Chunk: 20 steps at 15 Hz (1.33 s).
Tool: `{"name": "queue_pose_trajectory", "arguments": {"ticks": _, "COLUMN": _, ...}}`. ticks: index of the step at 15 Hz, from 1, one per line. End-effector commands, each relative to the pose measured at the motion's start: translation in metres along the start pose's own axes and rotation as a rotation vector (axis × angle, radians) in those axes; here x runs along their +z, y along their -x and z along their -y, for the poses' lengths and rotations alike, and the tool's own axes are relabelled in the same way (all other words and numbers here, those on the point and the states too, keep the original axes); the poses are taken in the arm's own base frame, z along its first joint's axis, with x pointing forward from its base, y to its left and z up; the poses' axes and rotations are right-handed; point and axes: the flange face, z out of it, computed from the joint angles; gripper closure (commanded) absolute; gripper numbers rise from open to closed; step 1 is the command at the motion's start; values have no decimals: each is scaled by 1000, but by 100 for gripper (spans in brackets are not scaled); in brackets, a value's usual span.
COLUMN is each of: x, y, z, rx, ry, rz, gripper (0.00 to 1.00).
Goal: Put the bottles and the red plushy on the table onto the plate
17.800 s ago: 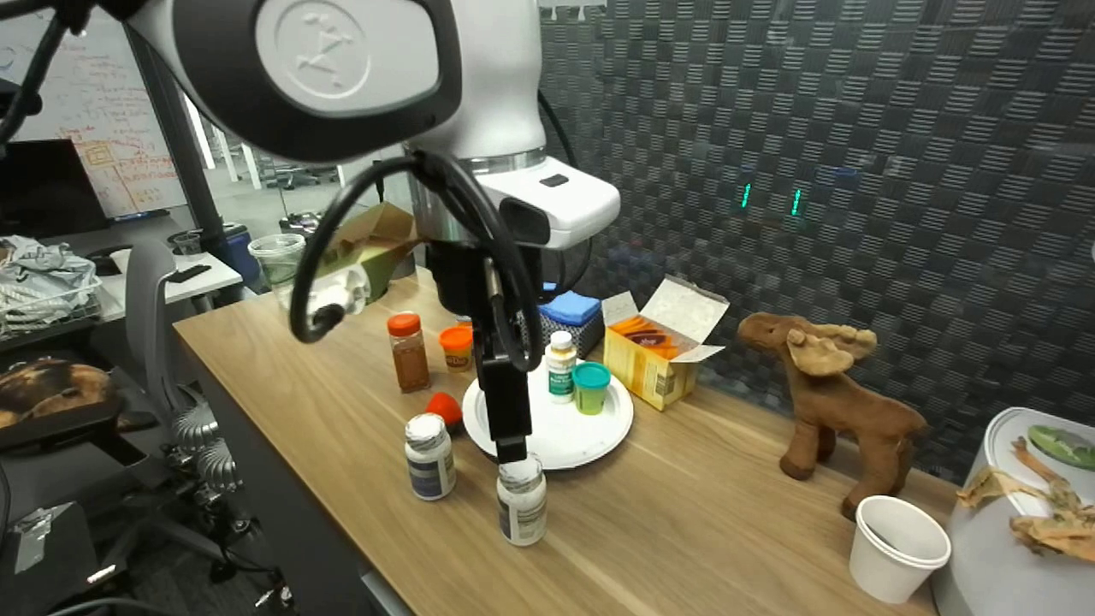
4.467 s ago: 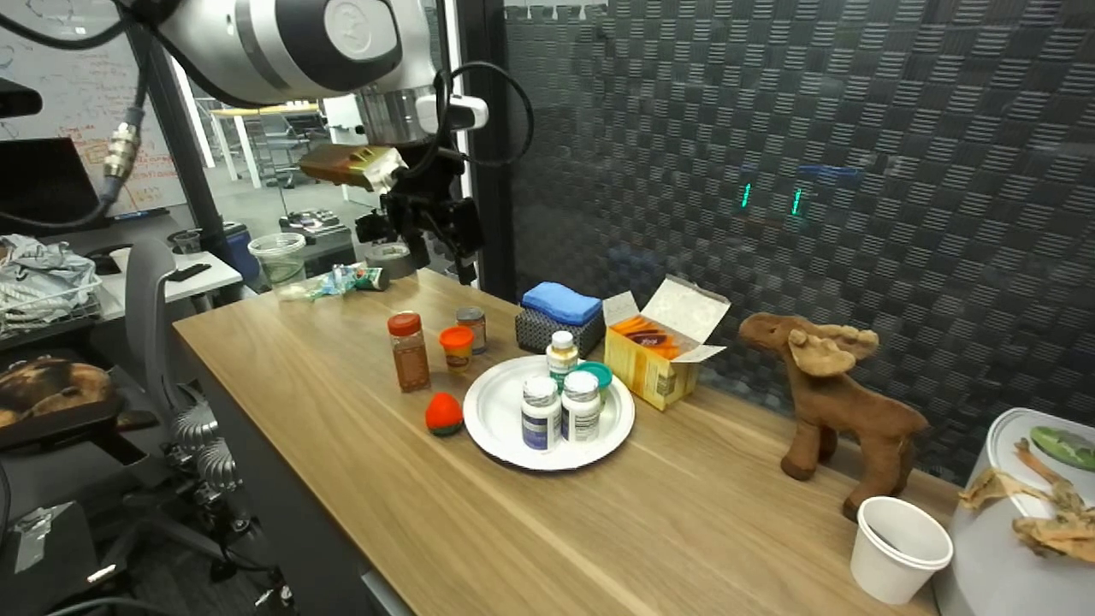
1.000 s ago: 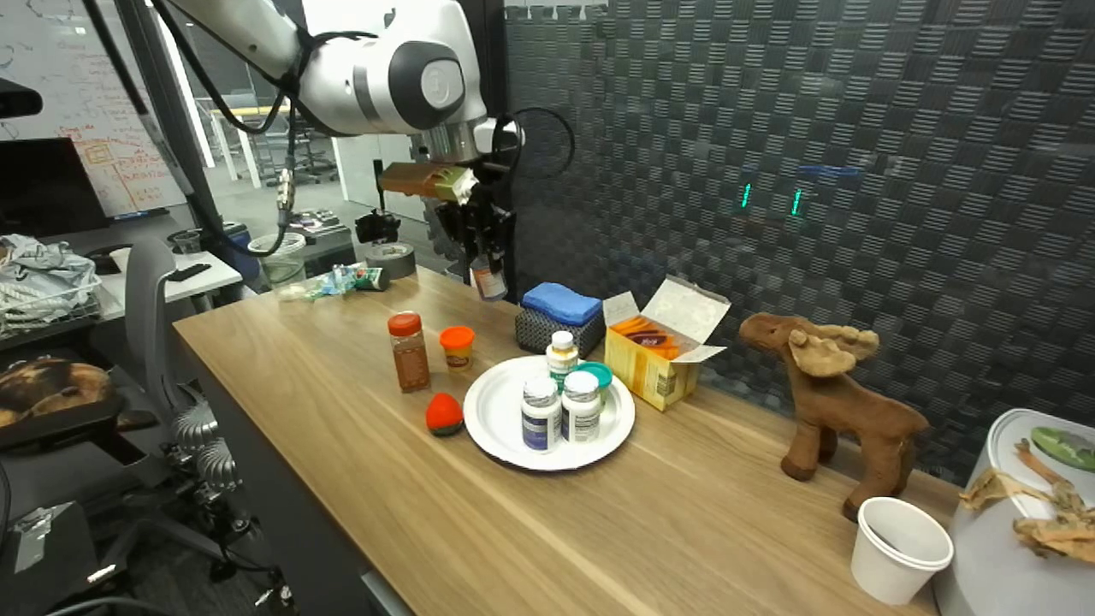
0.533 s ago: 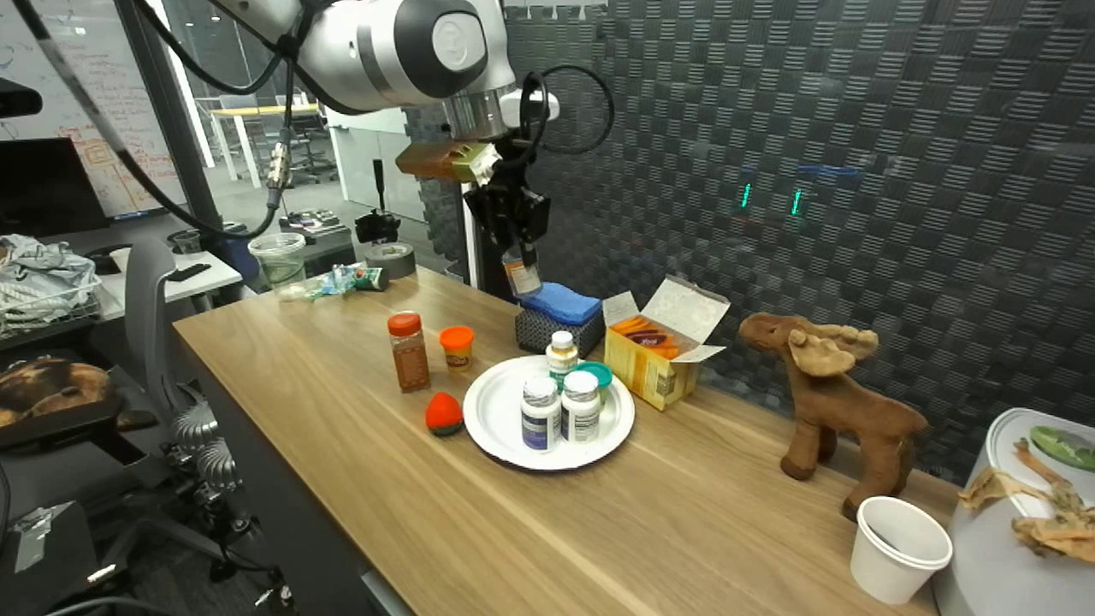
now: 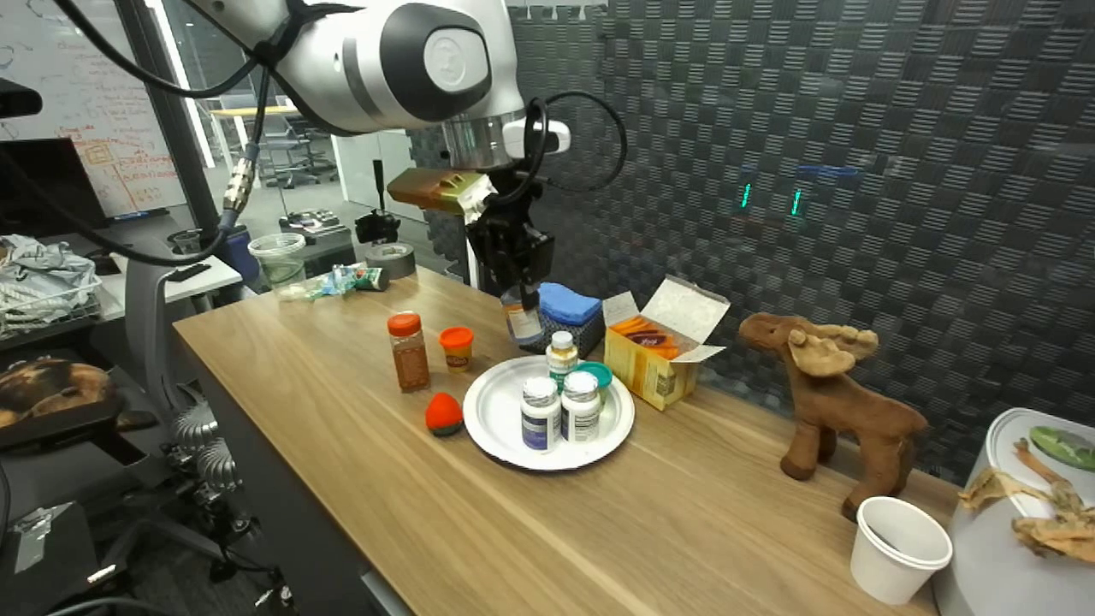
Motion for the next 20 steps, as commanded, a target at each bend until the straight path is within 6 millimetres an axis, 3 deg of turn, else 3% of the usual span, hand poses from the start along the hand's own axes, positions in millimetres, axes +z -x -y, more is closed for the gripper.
{"name": "queue_pose_trajectory", "arguments": {"ticks": 1, "x": 0, "y": 27, "z": -16, "rx": 15, "ry": 25, "rz": -3, "gripper": 82}}
{"name": "queue_pose_trajectory", "arguments": {"ticks": 5, "x": 19, "y": 44, "z": -28, "rx": 33, "ry": 43, "rz": 23, "gripper": 82}}
{"name": "queue_pose_trajectory", "arguments": {"ticks": 9, "x": 29, "y": 51, "z": -24, "rx": 38, "ry": 27, "rz": 40, "gripper": 82}}
{"name": "queue_pose_trajectory", "arguments": {"ticks": 20, "x": 44, "y": 43, "z": -11, "rx": 76, "ry": 16, "rz": 28, "gripper": 82}}
